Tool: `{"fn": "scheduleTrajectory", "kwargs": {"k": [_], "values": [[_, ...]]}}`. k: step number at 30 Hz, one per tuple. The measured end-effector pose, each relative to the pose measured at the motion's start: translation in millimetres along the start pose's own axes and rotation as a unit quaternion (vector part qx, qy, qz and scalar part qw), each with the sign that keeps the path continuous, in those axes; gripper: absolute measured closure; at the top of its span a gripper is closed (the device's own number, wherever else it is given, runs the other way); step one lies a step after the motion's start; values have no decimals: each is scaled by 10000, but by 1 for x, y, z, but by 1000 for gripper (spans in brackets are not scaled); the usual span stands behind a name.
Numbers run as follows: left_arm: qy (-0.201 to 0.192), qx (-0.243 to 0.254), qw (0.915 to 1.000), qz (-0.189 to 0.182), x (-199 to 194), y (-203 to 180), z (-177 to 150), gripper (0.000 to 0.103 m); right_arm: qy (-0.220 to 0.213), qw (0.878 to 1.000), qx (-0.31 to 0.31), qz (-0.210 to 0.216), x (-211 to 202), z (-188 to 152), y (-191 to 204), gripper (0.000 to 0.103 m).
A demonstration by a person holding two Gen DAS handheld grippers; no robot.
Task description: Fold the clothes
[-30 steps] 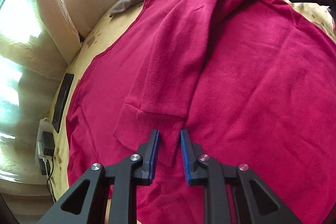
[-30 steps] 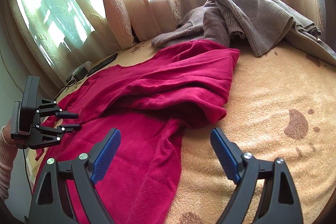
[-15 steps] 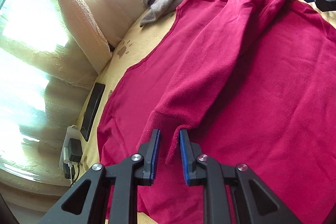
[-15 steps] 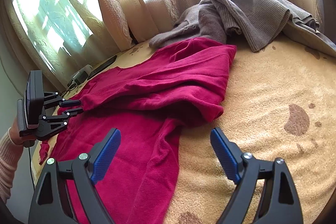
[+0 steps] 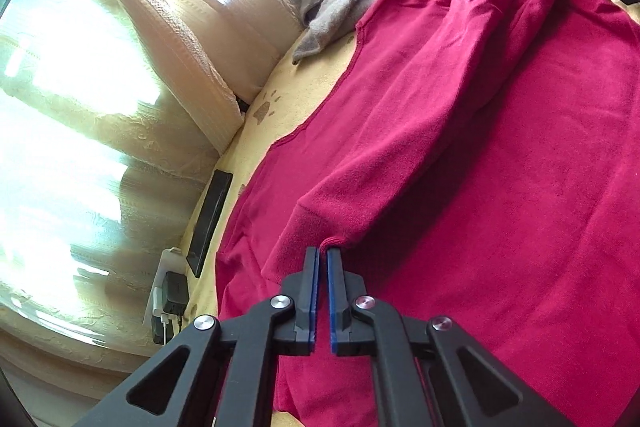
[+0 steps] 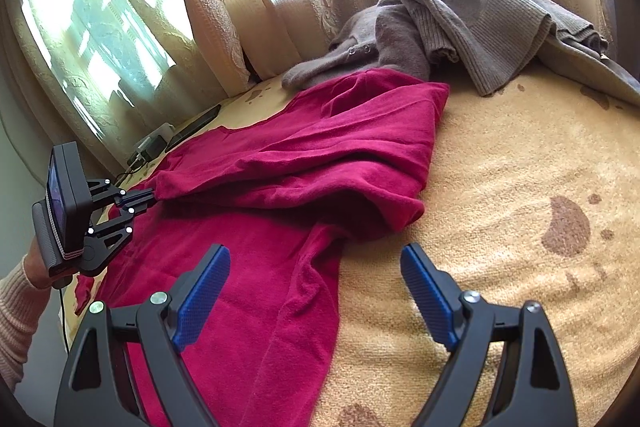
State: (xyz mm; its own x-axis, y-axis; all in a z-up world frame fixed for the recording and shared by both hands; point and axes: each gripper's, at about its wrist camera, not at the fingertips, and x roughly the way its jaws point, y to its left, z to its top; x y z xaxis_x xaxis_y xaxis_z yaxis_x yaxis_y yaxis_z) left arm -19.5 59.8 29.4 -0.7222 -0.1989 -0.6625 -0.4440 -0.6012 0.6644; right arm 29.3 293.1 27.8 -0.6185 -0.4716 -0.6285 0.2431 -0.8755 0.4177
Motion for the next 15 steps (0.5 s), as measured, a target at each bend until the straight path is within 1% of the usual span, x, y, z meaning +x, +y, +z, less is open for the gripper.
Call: {"fn": "scheduleTrajectory", "kwargs": {"k": [7,15], "values": [[-171,-225,9993,259,-3,12,1,99,9,10000,-4,-36,-1,0,0,13],[-267,-967,9942,394,-1,46,-6,99,51,9998,-120,-163,-6,-1,2,13]]}}
